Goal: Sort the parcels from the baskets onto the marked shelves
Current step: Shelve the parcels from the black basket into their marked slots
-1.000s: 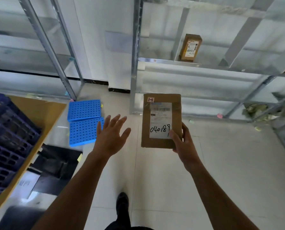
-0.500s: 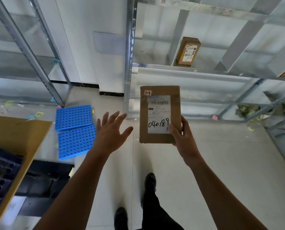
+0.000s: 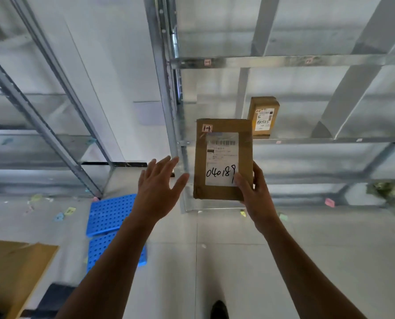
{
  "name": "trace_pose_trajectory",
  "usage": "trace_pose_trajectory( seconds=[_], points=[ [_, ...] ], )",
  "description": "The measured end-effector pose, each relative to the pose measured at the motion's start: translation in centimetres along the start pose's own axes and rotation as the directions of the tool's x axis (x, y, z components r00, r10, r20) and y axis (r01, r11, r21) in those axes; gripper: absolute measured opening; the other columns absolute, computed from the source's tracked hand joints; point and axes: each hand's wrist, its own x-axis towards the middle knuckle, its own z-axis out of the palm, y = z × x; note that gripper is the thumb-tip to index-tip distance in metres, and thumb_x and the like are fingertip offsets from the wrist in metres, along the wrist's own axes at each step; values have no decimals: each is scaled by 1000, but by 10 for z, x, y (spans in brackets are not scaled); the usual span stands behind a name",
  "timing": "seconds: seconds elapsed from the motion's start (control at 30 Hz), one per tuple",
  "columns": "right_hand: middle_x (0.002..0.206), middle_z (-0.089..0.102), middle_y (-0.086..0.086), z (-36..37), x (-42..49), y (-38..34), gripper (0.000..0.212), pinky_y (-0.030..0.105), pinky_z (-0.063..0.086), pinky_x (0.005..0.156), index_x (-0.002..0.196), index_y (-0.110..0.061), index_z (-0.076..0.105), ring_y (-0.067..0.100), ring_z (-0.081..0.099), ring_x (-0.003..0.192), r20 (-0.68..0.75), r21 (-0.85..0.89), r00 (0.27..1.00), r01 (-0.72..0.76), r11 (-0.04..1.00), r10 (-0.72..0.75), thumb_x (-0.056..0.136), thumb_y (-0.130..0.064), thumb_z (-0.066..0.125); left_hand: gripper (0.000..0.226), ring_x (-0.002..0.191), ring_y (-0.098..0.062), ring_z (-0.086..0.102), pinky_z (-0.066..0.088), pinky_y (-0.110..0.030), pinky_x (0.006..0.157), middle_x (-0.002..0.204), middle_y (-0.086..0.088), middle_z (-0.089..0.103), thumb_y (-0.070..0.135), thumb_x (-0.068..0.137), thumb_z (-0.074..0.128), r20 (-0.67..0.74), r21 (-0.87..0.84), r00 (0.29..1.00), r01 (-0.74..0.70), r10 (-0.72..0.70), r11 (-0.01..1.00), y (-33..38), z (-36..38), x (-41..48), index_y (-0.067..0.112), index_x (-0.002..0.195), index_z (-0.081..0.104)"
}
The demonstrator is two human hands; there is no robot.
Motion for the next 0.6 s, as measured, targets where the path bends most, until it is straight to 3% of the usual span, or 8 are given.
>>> trace_pose_trajectory(
  seconds=[0.17,0.3,0.43,0.6],
  points=[
    [132,65,-10,-7,72,-41,66,39,64,86,152,-35,39,19,70,116,38,54,995,94,994,-96,93,-48,66,84,149,-15,32,31,-36,112,162,6,36,84,89,32,-61,-244,996,-72,59,967,52,-1,61,38,158,19],
    [125,67,-18,-5,115,-69,67,35,64,84,152,-37,40,11,69,116,50,77,983,170,982,-174,92,-51,67,74,135,7,37,39,-9,99,158,15,40,73,93,43,-96,-412,989,-140,110,900,75,-2,101,49,156,13],
    [129,66,-17,4,157,-86,69,38,64,87,152,-37,39,9,68,118,70,68,966,244,967,-248,91,-52,68,68,133,-9,54,57,-33,99,151,11,48,55,98,55,-179,-553,977,-195,113,810,80,-2,143,44,157,21],
    [139,60,-12,22,208,-105,70,34,63,86,155,-34,34,7,65,122,87,34,935,343,939,-345,94,-48,65,64,127,-2,57,59,-25,89,145,11,53,48,99,58,-280,-613,949,-292,144,734,73,-7,200,41,156,28]
  ],
)
